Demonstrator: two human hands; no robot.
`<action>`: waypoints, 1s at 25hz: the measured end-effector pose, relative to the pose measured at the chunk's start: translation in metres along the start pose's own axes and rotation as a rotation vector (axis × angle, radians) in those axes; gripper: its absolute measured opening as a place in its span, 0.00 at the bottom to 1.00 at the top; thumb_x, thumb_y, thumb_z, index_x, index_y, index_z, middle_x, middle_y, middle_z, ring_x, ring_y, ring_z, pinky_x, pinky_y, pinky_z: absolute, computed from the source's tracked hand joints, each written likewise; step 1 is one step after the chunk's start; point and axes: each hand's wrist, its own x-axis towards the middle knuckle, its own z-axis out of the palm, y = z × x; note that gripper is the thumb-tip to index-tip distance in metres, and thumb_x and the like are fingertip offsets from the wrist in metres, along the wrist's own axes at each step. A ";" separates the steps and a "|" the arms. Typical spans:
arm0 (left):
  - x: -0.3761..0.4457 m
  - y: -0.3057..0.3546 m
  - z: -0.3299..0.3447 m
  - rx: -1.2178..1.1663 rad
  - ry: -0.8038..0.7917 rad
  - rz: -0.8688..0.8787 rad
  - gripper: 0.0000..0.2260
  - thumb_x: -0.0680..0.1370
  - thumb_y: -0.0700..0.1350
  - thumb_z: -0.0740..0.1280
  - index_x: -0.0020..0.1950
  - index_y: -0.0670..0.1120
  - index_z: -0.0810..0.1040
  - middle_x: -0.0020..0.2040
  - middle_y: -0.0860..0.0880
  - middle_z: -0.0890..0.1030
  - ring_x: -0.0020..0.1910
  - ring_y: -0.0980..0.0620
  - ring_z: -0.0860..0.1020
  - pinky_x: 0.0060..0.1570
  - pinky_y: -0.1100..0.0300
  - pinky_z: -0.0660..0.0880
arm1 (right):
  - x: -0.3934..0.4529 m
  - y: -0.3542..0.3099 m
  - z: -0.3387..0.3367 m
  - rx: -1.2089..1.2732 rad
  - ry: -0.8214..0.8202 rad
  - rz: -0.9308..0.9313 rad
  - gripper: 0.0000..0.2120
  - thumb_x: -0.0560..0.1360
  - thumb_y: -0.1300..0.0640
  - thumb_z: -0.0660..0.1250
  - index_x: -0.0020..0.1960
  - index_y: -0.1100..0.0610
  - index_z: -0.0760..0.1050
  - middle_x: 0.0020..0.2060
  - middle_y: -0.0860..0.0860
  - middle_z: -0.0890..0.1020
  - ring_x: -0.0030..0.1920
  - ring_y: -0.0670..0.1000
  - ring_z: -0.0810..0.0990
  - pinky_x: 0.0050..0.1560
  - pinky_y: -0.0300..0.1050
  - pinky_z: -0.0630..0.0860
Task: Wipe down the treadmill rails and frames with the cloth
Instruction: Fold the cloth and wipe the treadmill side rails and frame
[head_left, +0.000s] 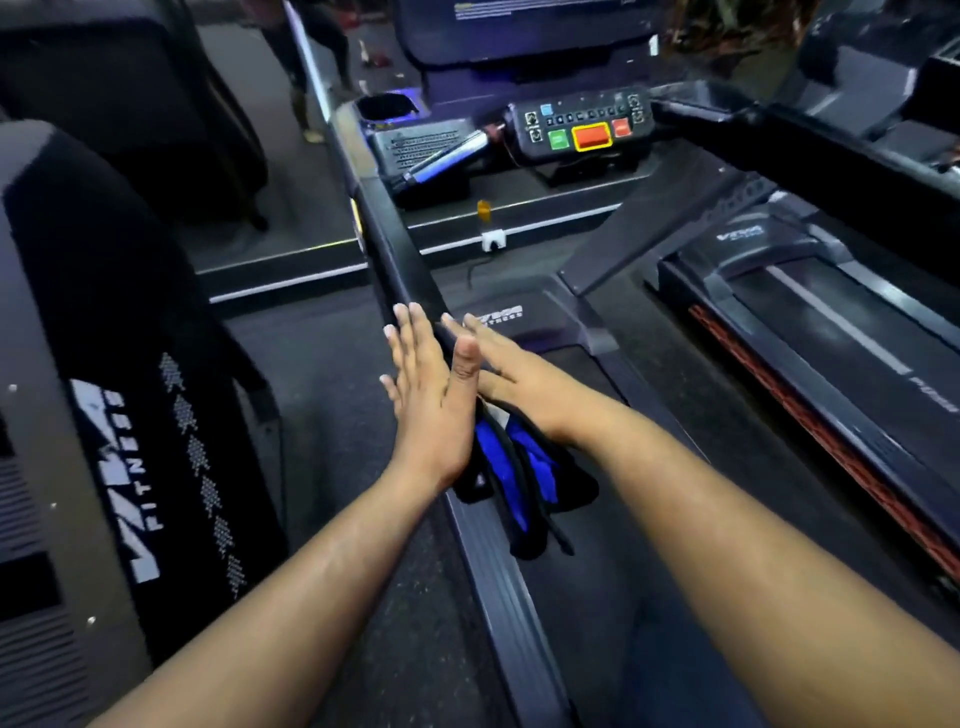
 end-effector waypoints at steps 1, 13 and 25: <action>0.001 0.002 0.002 -0.013 0.009 -0.036 0.59 0.58 0.85 0.37 0.81 0.51 0.41 0.81 0.57 0.37 0.75 0.64 0.34 0.72 0.50 0.31 | 0.012 0.005 -0.005 -0.024 -0.024 -0.041 0.30 0.81 0.50 0.61 0.80 0.49 0.55 0.81 0.55 0.52 0.81 0.48 0.48 0.79 0.45 0.49; 0.003 0.049 0.021 0.077 0.280 -0.412 0.44 0.69 0.81 0.44 0.77 0.56 0.48 0.80 0.56 0.47 0.80 0.60 0.46 0.80 0.53 0.44 | -0.020 0.018 0.012 0.516 -0.134 0.113 0.34 0.82 0.44 0.59 0.77 0.37 0.37 0.80 0.44 0.36 0.79 0.50 0.34 0.79 0.53 0.42; 0.006 0.032 0.018 -0.134 0.258 -0.472 0.35 0.79 0.66 0.57 0.81 0.53 0.51 0.82 0.55 0.50 0.81 0.55 0.48 0.79 0.42 0.47 | -0.021 0.032 0.027 0.765 -0.086 0.072 0.34 0.77 0.32 0.57 0.77 0.36 0.45 0.80 0.45 0.41 0.79 0.45 0.36 0.79 0.47 0.40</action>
